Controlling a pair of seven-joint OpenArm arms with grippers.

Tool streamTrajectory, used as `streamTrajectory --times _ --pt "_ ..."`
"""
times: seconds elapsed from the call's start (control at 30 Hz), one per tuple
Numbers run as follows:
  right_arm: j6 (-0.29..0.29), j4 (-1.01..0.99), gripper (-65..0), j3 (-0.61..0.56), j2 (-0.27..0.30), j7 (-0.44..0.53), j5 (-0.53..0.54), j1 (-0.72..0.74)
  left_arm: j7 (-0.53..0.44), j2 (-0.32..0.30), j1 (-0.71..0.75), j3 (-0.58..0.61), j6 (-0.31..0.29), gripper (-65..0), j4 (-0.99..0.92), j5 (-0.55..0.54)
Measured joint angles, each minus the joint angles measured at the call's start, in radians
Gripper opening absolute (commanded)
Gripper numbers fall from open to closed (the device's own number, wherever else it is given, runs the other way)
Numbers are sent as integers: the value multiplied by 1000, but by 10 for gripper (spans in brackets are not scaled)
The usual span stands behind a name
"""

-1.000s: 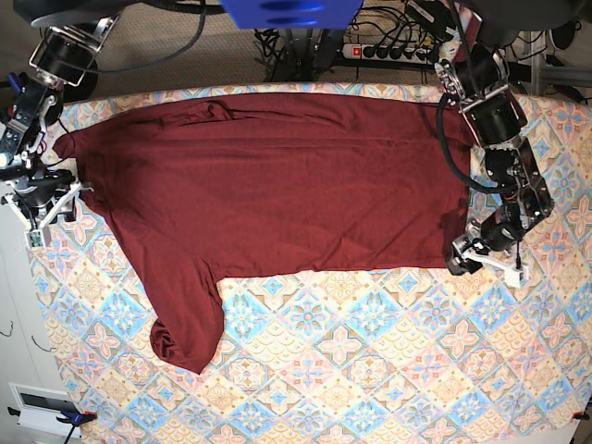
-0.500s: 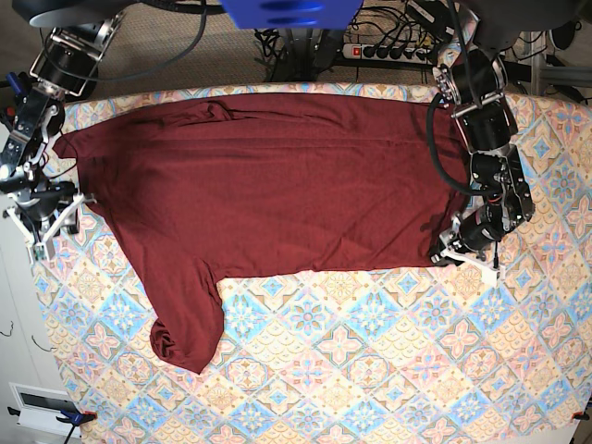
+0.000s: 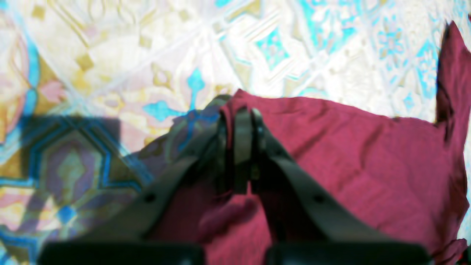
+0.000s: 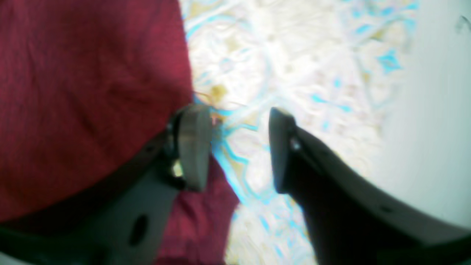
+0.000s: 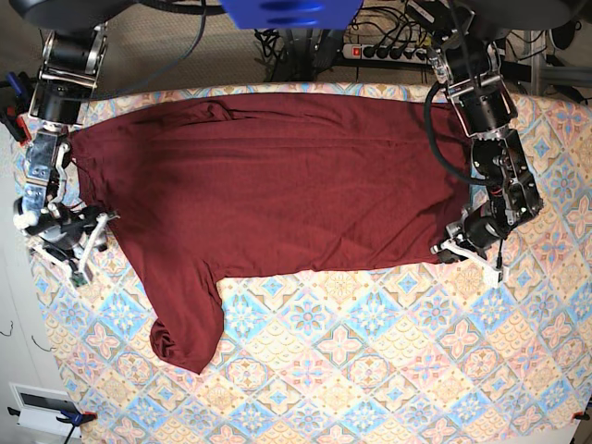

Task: Layout the t-shirt on the table in an organized manner, then fold the t-shirt properly
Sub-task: 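Grasp the shirt's hem-side corners with both grippers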

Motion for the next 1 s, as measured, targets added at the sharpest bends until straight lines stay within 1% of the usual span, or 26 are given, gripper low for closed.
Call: streamTrajectory --times 0.1,0.17,0.33,0.43,0.57,0.63,0.73,0.8,0.9,1.0 --pt "0 -43 -325 -37 -2 14 -1 21 18 -2 25 -2 0 -650 47 -42" --pt "-1 -77 -325 -62 3 60 0 20 17 -6 43 -1 -2 -650 63 -120" --pt "0 -193 -325 -108 2 100 0 56 18 -34 76 -1 0 -650 82 -211" --pt "-1 -245 -325 -111 2 152 -1 73 21 -40 87 -2 4 -650 83 -233" --pt "0 -315 -325 -111 3 184 -1 75 20 -36 95 0 3 -650 83 -242" --pt "0 -355 -325 -111 5 217 0 81 21 -37 96 0 4 -650 82 -241" --pt "-1 -405 -334 -111 3 231 0 107 21 -37 96 0 2 -650 83 -243" --pt "0 -434 -381 -111 3 272 6 109 21 -37 96 0 3 -650 83 -242" --pt "7 -474 -500 -107 5 311 24 115 21 -37 96 -1 3 -650 83 -241" --pt "3 -502 -642 -107 3 295 10 148 21 -37 95 0 2 -650 83 -244"
